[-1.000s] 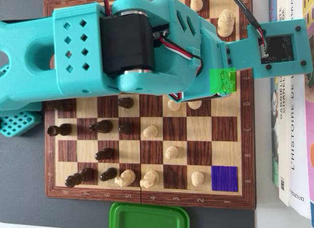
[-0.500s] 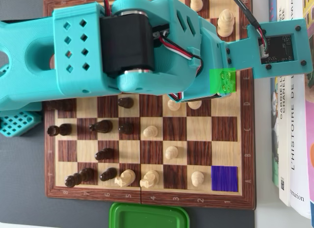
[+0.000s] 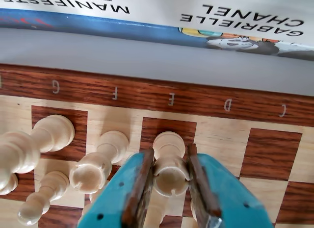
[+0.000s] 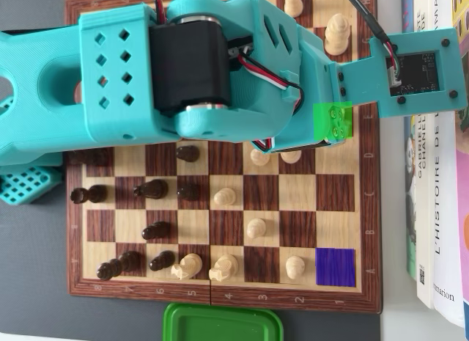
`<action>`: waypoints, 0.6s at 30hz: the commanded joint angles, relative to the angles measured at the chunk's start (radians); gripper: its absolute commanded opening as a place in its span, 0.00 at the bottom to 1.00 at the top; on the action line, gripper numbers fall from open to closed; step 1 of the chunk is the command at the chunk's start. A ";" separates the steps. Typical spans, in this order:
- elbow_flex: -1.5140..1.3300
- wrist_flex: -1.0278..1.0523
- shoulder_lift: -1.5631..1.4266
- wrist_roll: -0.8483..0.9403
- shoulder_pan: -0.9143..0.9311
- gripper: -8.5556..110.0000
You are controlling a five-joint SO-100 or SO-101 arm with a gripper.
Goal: Play chess
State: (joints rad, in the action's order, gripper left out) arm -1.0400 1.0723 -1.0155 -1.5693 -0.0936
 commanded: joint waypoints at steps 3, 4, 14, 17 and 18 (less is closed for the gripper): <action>0.009 -0.025 0.014 -0.005 0.008 0.08; 0.008 -0.023 0.015 -0.002 0.008 0.08; 0.008 -0.015 0.012 0.003 0.014 0.12; 0.008 -0.015 0.012 0.006 0.012 0.18; 0.008 -0.015 0.012 0.006 0.012 0.18</action>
State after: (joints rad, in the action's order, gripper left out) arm -1.0400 1.0615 -0.9910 -1.5693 -0.0890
